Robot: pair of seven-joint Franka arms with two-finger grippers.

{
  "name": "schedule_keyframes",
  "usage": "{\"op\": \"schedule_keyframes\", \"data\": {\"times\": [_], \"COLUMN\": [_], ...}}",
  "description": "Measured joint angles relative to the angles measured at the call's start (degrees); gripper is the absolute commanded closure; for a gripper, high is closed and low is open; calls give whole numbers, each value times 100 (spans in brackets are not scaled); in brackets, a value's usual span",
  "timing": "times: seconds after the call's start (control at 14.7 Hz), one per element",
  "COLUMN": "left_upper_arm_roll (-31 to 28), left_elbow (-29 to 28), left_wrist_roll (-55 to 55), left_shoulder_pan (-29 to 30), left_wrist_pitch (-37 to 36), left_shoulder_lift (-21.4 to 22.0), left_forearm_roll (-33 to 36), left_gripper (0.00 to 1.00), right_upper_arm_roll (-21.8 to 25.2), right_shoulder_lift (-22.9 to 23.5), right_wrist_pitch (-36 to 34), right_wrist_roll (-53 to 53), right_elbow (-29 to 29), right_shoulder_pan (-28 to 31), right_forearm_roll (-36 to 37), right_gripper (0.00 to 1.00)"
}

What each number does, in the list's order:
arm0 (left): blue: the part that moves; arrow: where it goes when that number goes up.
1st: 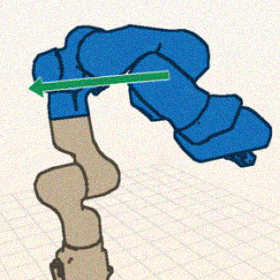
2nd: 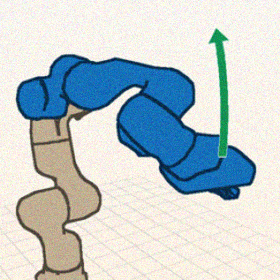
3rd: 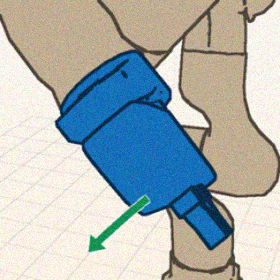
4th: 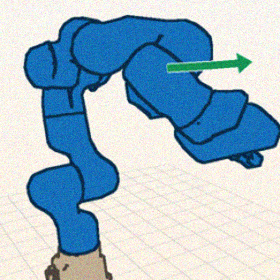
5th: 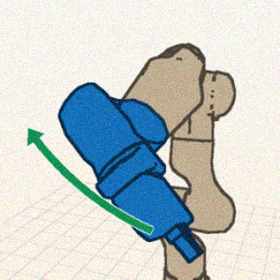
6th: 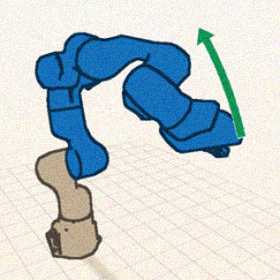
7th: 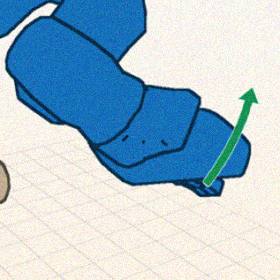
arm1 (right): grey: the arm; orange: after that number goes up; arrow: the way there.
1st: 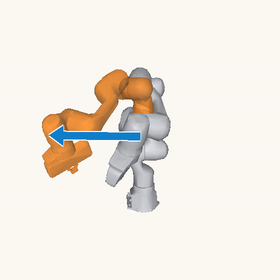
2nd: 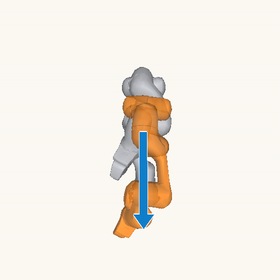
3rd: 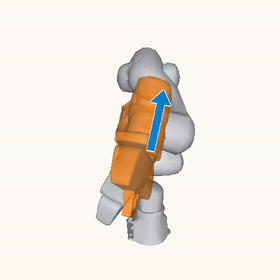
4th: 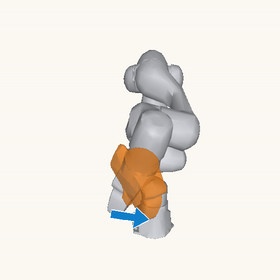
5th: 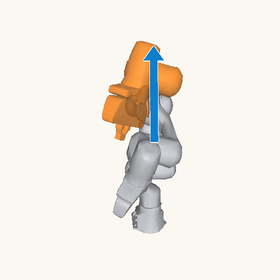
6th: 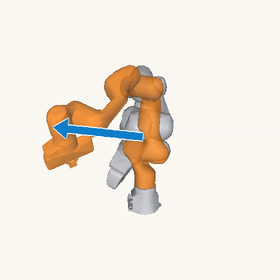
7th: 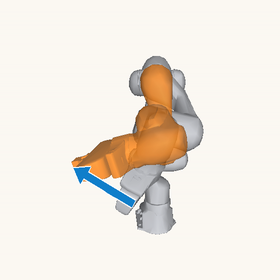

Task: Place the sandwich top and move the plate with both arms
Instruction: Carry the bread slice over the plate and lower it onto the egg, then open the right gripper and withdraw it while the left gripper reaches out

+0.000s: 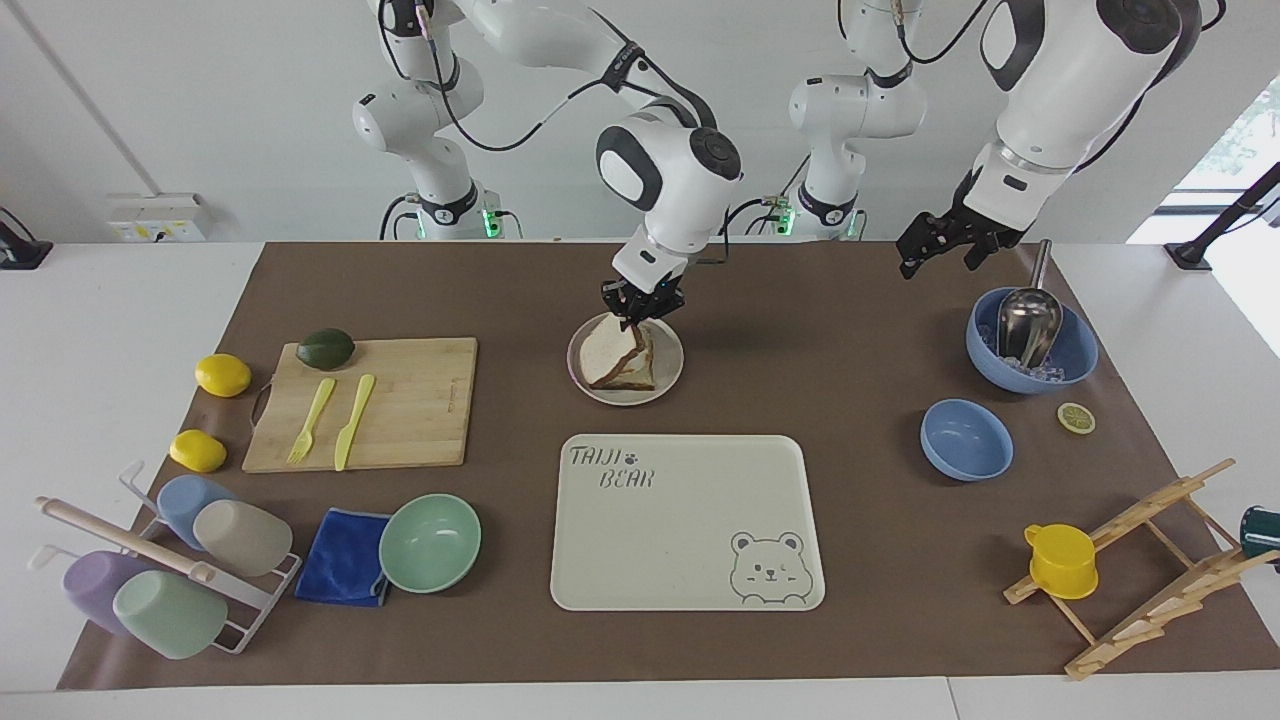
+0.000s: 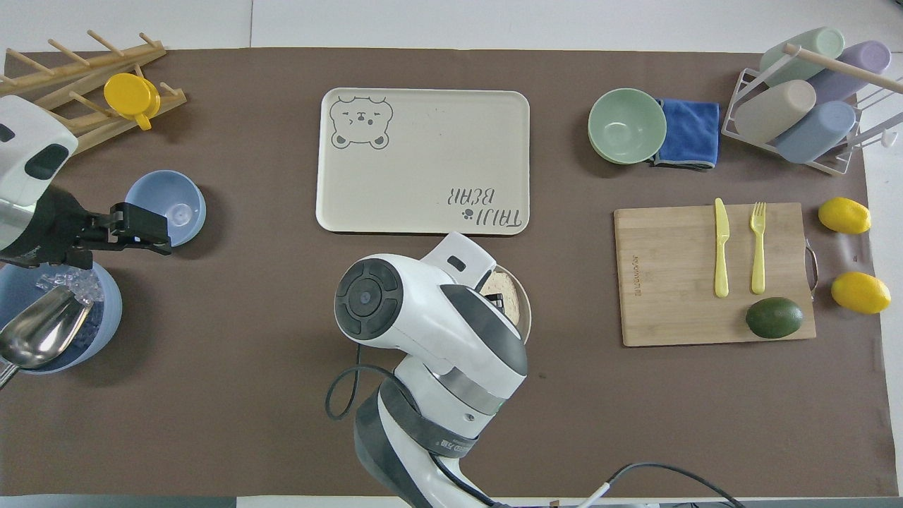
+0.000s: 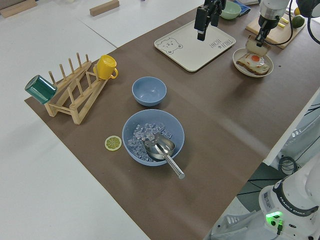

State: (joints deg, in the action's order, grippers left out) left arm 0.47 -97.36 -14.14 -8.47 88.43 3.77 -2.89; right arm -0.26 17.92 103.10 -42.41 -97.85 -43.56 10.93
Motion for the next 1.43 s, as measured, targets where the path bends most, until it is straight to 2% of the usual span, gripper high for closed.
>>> {"op": "schedule_keyframes", "data": {"times": [0.07,0.27,0.48,0.61,0.88,0.95,1.15,1.43], "left_upper_arm_roll": [0,0,0,0,0,-1,-5,-16], "left_elbow": [0,0,0,0,0,0,0,0], "left_wrist_roll": [0,0,0,0,0,0,0,0], "left_shoulder_pan": [0,0,0,0,0,0,4,85], "left_wrist_pitch": [0,0,0,0,0,4,16,26], "left_shoulder_lift": [0,0,0,0,0,0,0,0], "left_forearm_roll": [0,0,0,0,0,0,0,0], "left_gripper": [0,0,0,0,0,0,0,0], "right_upper_arm_roll": [-1,1,5,5,6,10,54,82], "right_shoulder_lift": [-1,-4,-14,-16,-25,-44,-300,-864], "right_wrist_pitch": [115,319,465,630,758,782,806,411], "right_wrist_roll": [-22,-45,-93,-155,-256,-266,-267,558], "right_elbow": [-66,-203,-261,-307,-319,-301,-161,28], "right_shoulder_pan": [-8,-9,-8,-9,-7,1,283,1420], "right_forearm_roll": [-46,-209,-424,-547,-790,-814,-819,-1065], "right_gripper": [100,81,46,28,18,0,0,0]}}
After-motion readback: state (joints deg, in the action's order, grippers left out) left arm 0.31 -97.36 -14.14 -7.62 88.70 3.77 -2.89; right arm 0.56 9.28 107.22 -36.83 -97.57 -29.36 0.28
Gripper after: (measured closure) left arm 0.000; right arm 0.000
